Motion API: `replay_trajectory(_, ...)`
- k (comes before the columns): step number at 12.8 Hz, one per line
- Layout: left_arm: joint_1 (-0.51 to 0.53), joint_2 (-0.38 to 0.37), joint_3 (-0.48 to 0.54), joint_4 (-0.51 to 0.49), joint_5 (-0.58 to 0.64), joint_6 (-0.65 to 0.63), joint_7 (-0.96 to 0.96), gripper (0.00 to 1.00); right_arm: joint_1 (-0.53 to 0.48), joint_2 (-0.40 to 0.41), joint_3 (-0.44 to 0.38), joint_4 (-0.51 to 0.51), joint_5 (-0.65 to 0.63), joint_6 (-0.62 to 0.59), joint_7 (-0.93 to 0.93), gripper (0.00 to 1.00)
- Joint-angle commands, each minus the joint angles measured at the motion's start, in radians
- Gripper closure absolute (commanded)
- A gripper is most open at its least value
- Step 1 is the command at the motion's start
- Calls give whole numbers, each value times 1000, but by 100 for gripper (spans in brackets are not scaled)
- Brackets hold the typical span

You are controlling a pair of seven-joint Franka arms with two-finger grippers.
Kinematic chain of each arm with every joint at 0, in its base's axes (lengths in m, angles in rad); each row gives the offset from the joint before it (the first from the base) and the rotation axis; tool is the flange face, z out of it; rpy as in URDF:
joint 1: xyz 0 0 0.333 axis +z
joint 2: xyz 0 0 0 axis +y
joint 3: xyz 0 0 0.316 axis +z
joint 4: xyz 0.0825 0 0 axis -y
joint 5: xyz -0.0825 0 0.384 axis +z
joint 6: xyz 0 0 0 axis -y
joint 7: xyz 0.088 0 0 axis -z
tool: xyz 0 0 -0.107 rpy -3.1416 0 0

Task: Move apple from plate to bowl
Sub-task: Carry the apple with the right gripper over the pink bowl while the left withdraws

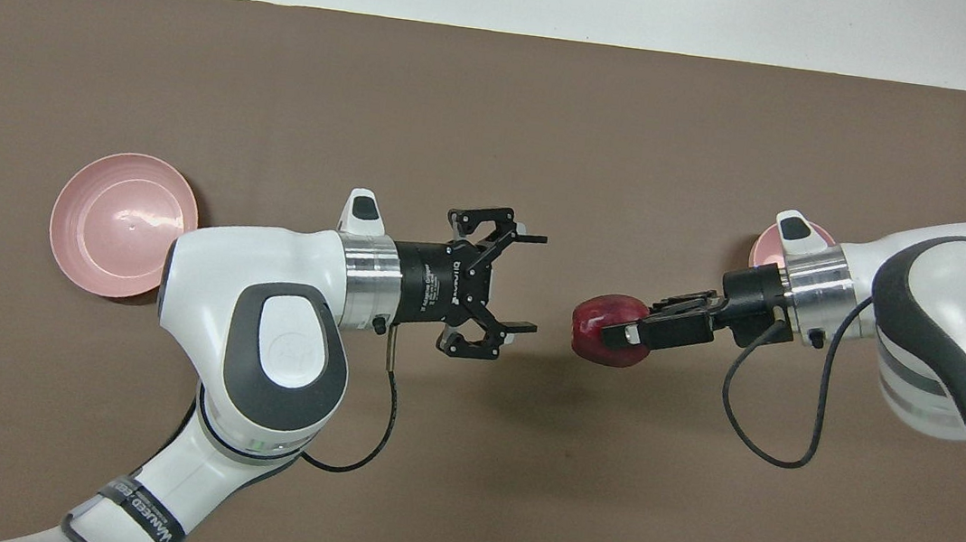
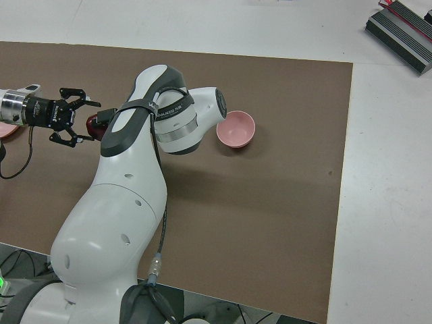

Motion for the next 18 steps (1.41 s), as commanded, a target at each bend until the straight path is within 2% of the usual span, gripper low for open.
replay_trajectory(1,57,-1,-5,-20,141,36,-5,0,-9,1,6,23,-118,11,35,75)
replay_trajectory(3,108,16,-5,-20,334,21,-2,0,-9,5,6,34,-220,14,53,77)
replay_trajectory(5,174,20,-5,-3,560,-77,0,0,-9,16,6,71,-364,35,74,77)
replay_trajectory(8,252,72,-5,92,905,-221,1,0,-9,22,8,149,-582,91,93,77)
replay_trajectory(11,298,105,-5,167,1117,-284,7,0,-6,53,8,180,-814,192,99,77)
replay_trajectory(13,340,89,-5,178,1170,-317,52,0,0,56,8,174,-966,261,139,77)
replay_trajectory(18,462,-36,-2,199,1202,-528,522,0,0,103,9,172,-1279,367,141,78)
